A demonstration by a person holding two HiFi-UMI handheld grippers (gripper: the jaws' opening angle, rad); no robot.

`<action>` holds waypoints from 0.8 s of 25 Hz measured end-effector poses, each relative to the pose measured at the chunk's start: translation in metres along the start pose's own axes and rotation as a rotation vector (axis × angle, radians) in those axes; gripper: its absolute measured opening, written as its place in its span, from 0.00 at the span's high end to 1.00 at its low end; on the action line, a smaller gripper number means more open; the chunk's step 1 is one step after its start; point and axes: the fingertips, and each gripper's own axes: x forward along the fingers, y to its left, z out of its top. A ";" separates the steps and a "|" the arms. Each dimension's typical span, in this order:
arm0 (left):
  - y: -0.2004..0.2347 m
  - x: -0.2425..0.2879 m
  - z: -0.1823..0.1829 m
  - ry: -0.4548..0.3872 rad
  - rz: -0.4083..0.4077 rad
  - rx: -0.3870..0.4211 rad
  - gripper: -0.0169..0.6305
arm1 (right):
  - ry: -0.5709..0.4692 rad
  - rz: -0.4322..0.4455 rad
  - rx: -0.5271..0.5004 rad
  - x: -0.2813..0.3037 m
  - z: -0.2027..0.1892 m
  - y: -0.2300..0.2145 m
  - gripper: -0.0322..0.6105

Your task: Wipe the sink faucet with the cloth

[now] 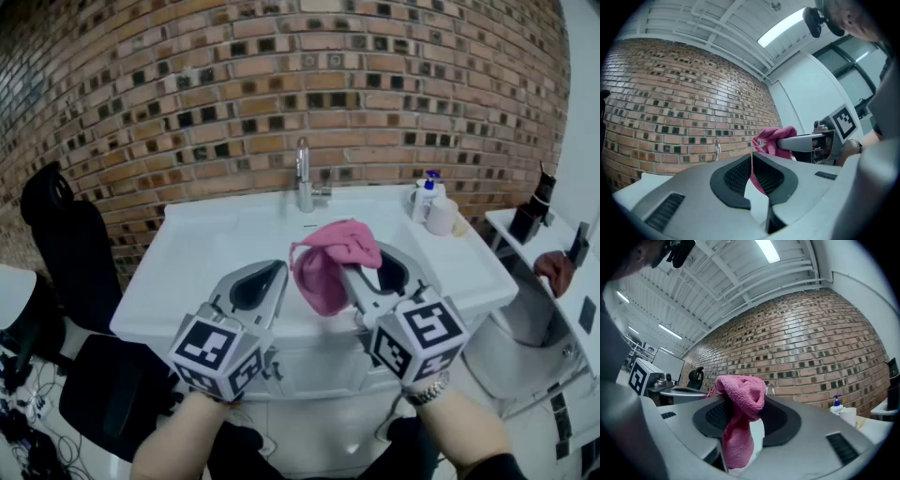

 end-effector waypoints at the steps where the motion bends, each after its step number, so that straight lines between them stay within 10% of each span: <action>1: 0.004 0.004 -0.001 -0.002 0.001 0.000 0.95 | -0.001 0.000 0.000 0.005 0.000 -0.003 0.66; 20: 0.075 0.091 0.004 -0.022 0.028 0.058 0.95 | -0.023 0.022 -0.041 0.113 0.013 -0.068 0.66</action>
